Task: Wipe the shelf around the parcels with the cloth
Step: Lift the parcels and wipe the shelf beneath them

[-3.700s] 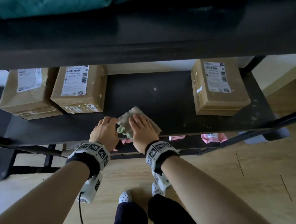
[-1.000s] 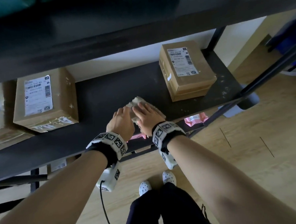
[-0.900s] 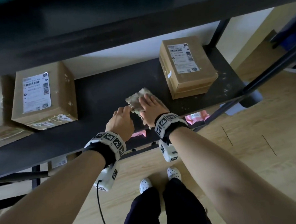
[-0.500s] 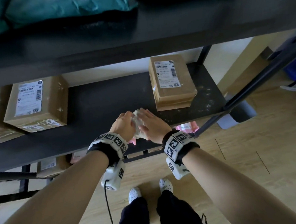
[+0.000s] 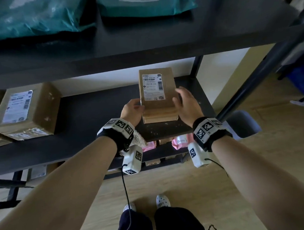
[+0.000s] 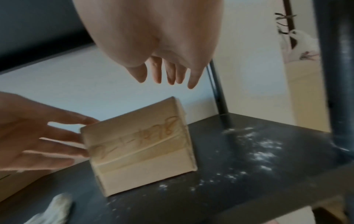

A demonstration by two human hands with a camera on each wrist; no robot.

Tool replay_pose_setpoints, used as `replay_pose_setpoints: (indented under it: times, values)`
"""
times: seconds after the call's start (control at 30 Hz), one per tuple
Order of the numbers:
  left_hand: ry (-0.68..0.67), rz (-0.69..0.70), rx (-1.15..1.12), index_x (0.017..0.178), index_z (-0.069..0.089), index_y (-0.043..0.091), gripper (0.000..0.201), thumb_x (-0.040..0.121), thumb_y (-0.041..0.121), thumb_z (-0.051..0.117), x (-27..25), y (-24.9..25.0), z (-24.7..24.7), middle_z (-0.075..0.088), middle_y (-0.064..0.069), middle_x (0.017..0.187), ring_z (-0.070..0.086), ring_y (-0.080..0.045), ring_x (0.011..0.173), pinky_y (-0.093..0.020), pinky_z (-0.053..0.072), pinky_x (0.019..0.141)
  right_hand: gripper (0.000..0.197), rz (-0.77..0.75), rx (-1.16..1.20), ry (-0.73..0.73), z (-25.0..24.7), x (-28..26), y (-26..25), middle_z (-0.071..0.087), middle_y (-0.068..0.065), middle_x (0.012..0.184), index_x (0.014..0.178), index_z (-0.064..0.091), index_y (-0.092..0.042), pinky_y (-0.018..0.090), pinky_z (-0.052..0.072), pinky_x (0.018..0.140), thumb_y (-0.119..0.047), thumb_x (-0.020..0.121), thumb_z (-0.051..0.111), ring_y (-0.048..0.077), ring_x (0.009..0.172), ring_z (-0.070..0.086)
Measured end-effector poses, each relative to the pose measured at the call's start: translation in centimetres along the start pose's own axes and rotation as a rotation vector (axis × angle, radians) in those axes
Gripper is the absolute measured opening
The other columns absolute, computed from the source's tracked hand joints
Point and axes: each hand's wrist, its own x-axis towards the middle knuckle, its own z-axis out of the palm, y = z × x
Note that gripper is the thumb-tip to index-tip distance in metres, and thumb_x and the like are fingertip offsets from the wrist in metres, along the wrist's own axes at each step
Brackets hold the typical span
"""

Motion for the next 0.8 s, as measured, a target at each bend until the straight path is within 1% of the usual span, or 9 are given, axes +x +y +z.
replay_pose_setpoints:
  times: [0.07, 0.13, 0.2, 0.27, 0.33, 0.43, 0.57, 0.67, 0.8]
  values:
    - [0.02, -0.004, -0.034, 0.13, 0.05, 0.013, 0.038, 0.093, 0.016, 0.052, 0.2, 0.1, 0.7, 0.064, -0.008, 0.118, 0.063, -0.024, 0.102, -0.037, 0.054, 0.087, 0.047, 0.149, 0.077, -0.03, -0.5, 0.7, 1.1, 0.041, 0.01, 0.147, 0.141, 0.036, -0.007, 0.034, 0.031, 0.111, -0.024, 0.098, 0.044, 0.023, 0.137, 0.038]
    - [0.05, -0.036, -0.072, 0.131, 0.049, 0.013, 0.039, 0.092, 0.019, 0.053, 0.4, 0.1, 1.3, 0.064, -0.009, 0.119, 0.063, -0.024, 0.103, -0.041, 0.054, 0.09, 0.05, 0.276, 0.187, -0.089, -0.4, 1.5, 2.1, 0.042, 0.01, 0.147, 0.143, 0.034, -0.009, 0.038, 0.033, 0.112, -0.027, 0.097, 0.046, 0.024, 0.136, 0.04]
    - [0.072, -0.07, -0.122, 0.13, 0.051, 0.013, 0.039, 0.092, 0.02, 0.055, 0.7, 0.1, 1.6, 0.064, -0.009, 0.118, 0.063, -0.024, 0.103, -0.043, 0.054, 0.092, 0.049, 0.383, 0.36, -0.123, -0.1, 1.8, 2.6, 0.048, 0.01, 0.142, 0.141, 0.039, -0.011, 0.043, 0.038, 0.11, -0.027, 0.096, 0.05, 0.024, 0.13, 0.046]
    - [0.073, -0.091, -0.17, 0.128, 0.053, 0.013, 0.037, 0.091, 0.018, 0.056, 0.9, 0.1, 1.8, 0.064, -0.009, 0.118, 0.064, -0.023, 0.102, -0.043, 0.054, 0.092, 0.042, 0.461, 0.572, -0.129, 0.0, 1.8, 2.4, 0.055, 0.01, 0.133, 0.137, 0.047, -0.011, 0.043, 0.043, 0.106, -0.018, 0.095, 0.051, 0.025, 0.122, 0.054]
    - [0.061, -0.113, -0.21, 0.128, 0.053, 0.013, 0.037, 0.091, 0.014, 0.055, 1.0, 0.2, 1.8, 0.063, -0.008, 0.119, 0.064, -0.023, 0.101, -0.043, 0.054, 0.092, 0.039, 0.472, 0.671, -0.13, 0.2, 1.8, 2.0, 0.06, 0.011, 0.128, 0.134, 0.05, -0.01, 0.042, 0.046, 0.104, -0.011, 0.095, 0.051, 0.024, 0.115, 0.059]
    - [0.052, -0.154, -0.332, 0.128, 0.053, 0.015, 0.042, 0.087, 0.005, 0.054, 1.2, 0.2, 1.0, 0.063, -0.008, 0.122, 0.064, -0.022, 0.103, -0.044, 0.053, 0.094, 0.041, 0.438, 0.708, -0.12, 0.4, 2.0, 1.0, 0.061, 0.008, 0.126, 0.135, 0.05, -0.011, 0.04, 0.047, 0.102, -0.009, 0.094, 0.052, 0.021, 0.113, 0.059]
    - [0.068, -0.159, -0.439, 0.124, 0.057, 0.017, 0.046, 0.082, 0.0, 0.052, 1.1, -0.2, -2.0, 0.064, -0.009, 0.12, 0.063, -0.022, 0.106, -0.042, 0.05, 0.099, 0.045, 0.4, 0.77, -0.119, 0.5, 2.5, -2.1, 0.057, 0.002, 0.119, 0.138, 0.046, -0.012, 0.029, 0.045, 0.092, -0.007, 0.094, 0.052, 0.015, 0.108, 0.056]
    - [0.129, -0.147, -0.485, 0.123, 0.057, 0.017, 0.043, 0.083, 0.001, 0.054, 0.5, -0.9, -5.6, 0.066, -0.007, 0.117, 0.064, -0.022, 0.105, -0.04, 0.051, 0.097, 0.045, 0.397, 0.842, -0.152, 2.0, 2.8, -5.4, 0.058, 0.006, 0.127, 0.138, 0.046, -0.012, 0.031, 0.046, 0.093, -0.005, 0.094, 0.05, 0.018, 0.112, 0.056]
    - [0.261, -0.163, -0.496, 0.119, 0.058, 0.015, 0.038, 0.084, 0.001, 0.055, -0.9, -3.7, -11.0, 0.065, -0.006, 0.117, 0.064, -0.02, 0.098, -0.036, 0.054, 0.089, 0.045, 0.416, 0.914, -0.222, 6.2, 2.1, -10.7, 0.058, 0.008, 0.128, 0.139, 0.046, -0.01, 0.036, 0.045, 0.099, -0.001, 0.095, 0.044, 0.019, 0.111, 0.057]
